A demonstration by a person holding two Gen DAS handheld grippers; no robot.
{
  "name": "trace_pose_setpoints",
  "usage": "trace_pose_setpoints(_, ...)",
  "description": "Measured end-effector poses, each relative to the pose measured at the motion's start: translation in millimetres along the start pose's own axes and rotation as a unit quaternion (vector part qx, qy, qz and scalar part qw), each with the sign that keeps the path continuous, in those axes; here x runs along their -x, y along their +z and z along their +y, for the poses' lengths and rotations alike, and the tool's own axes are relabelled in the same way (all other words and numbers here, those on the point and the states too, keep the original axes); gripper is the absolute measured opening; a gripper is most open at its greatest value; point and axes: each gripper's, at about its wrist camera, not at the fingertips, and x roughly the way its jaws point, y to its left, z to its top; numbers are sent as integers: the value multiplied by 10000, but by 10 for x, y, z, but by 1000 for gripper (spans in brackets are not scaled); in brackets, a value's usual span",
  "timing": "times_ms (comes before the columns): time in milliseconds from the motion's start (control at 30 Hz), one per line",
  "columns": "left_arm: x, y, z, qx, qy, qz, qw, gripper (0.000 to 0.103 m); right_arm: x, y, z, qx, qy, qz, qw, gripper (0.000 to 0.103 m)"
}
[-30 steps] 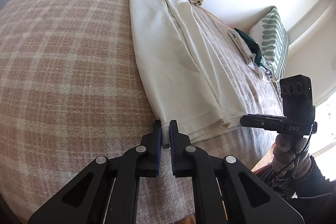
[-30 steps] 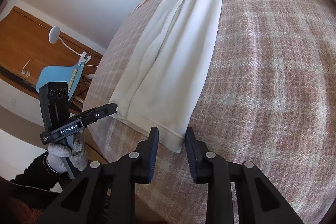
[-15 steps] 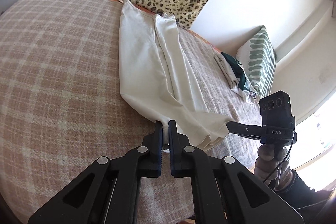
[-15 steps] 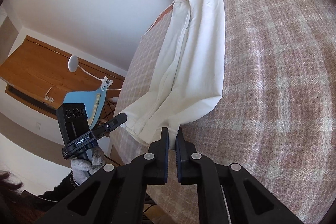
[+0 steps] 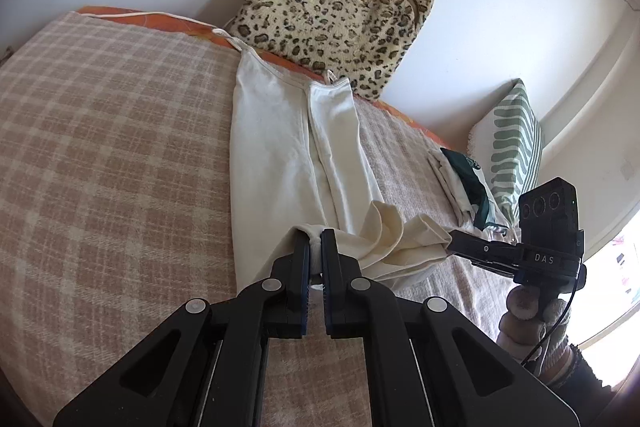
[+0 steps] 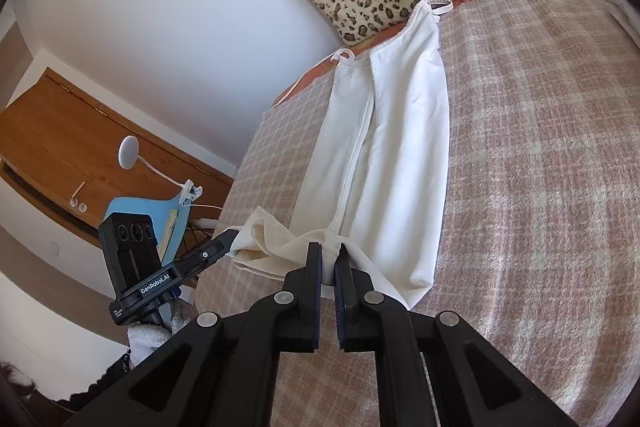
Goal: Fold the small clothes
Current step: 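Lift the hem with the left tool and fold it toward the straps, then open the left tool and release the folded hem onto the camisole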
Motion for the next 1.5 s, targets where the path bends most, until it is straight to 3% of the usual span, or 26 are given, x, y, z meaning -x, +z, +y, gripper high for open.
trace_pose_setpoints(267, -342, 243, 92, 120, 191, 63, 9997, 4, -330, 361, -96, -90, -232, 8, 9997, 3)
trace_pose_setpoints(667, -628, 350, 276, 291, 362, 236, 9986, 4, -615, 623, -364, -415, -577, 31, 9975, 3)
trace_pose_setpoints(767, -644, 376, 280, 352, 479, 295, 9978, 10, -650, 635, -398, -465, -561, 91, 9973, 5)
trace_pose_setpoints(867, -551, 424, 287, 401, 613, 190, 9971, 18, -628, 659, -423, -543, -586, 129, 9967, 14)
trace_pose_setpoints(900, -493, 437, 279, 363, 627, 92, 9973, 19, -590, 673, -435, -570, -597, 81, 9966, 30)
trace_pose_setpoints(933, -434, 449, 267, 313, 670, 5, 9973, 20, -534, 681, -431, -556, -666, -37, 9962, 36)
trace_pose_setpoints(1100, -240, 399, 129, -122, 592, -148, 9981, 20, -349, 659, -156, 56, -810, -287, 9963, 34)
trace_pose_setpoints(1267, -422, 280, 28, -414, 501, 192, 9977, 20, -535, 485, 231, 1032, -874, 35, 9908, 34)
trace_pose_setpoints(1367, -573, 241, 6, -592, 630, 339, 9957, 20, -708, 391, 298, 1351, -1113, 277, 9842, 34)
trace_pose_setpoints(1500, -706, 230, 56, -832, 977, 405, 9909, 20, -836, 317, 227, 1493, -1849, 523, 9699, 33)
